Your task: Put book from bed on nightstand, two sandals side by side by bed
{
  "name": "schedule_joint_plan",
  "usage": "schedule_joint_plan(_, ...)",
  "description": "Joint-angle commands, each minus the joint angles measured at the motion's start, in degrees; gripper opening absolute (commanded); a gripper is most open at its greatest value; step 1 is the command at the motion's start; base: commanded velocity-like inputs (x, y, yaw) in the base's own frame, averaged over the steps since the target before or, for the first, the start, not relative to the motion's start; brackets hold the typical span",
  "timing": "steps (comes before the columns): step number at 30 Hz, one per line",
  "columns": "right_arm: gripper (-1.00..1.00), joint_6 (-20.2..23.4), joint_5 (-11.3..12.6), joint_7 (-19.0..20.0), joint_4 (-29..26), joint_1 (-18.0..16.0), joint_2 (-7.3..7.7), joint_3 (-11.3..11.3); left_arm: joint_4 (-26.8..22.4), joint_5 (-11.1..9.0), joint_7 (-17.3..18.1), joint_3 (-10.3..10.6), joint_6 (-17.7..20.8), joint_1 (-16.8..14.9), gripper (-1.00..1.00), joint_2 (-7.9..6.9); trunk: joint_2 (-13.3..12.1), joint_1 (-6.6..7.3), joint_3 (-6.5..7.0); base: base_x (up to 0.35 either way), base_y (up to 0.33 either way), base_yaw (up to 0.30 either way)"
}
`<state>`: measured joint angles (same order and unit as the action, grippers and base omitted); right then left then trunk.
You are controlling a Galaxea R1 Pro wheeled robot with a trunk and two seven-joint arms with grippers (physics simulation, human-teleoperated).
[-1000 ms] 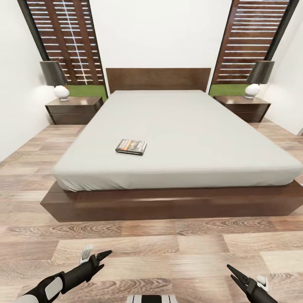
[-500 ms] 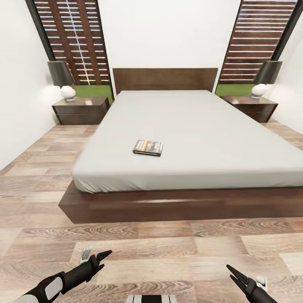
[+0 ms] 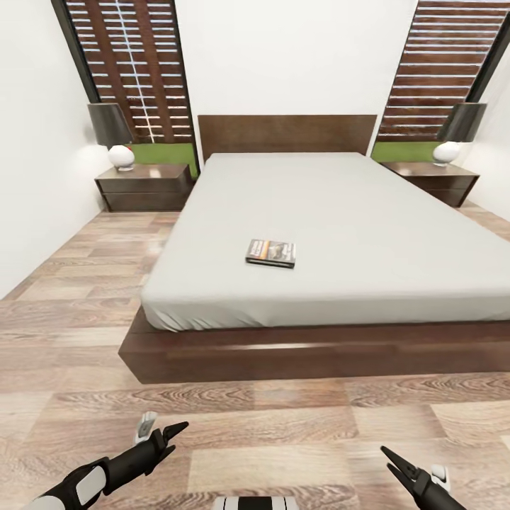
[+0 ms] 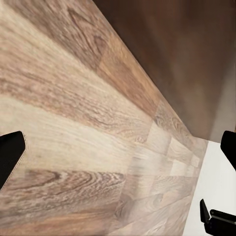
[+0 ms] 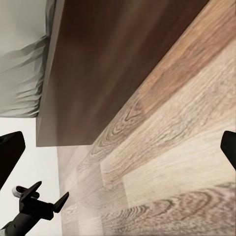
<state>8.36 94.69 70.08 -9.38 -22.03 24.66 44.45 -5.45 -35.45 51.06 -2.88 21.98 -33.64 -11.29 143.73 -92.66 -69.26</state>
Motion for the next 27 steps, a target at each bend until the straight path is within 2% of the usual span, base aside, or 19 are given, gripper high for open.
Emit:
schedule_joint_plan(1, 1.00, 0.6, 0.6, 0.2, 0.0, 0.0, 0.04, 0.4, 0.0, 0.0, 0.1, -0.3, 0.5, 0.0, 1.00, 0.01, 0.0, 0.01, -0.04, 0.022, 0.053, 0.000)
schedule_joint_plan(21, 1.00, 0.2, 0.1, 0.1, 0.0, 0.0, 0.03, 0.9, 0.2, 0.0, 0.8, -0.2, 0.6, 0.0, 1.00, 0.00, 0.0, 0.01, -0.04, 0.004, 0.011, 0.000)
schedule_joint_plan(25, 1.00, 0.0, 0.1, -1.2, 0.0, 0.0, 0.03, 1.2, 0.5, -0.1, 1.2, -0.2, 1.1, 0.0, 1.00, -0.09, 0.0, 0.01, -0.04, 0.000, 0.000, 0.000)
schedule_joint_plan(27, 1.00, 0.1, 0.2, -3.0, -0.1, 0.0, 0.03, 1.4, 0.7, 0.0, 1.9, -0.3, 1.7, 0.0, 1.00, -0.22, 0.0, 0.01, -0.04, 0.000, 0.000, 0.000)
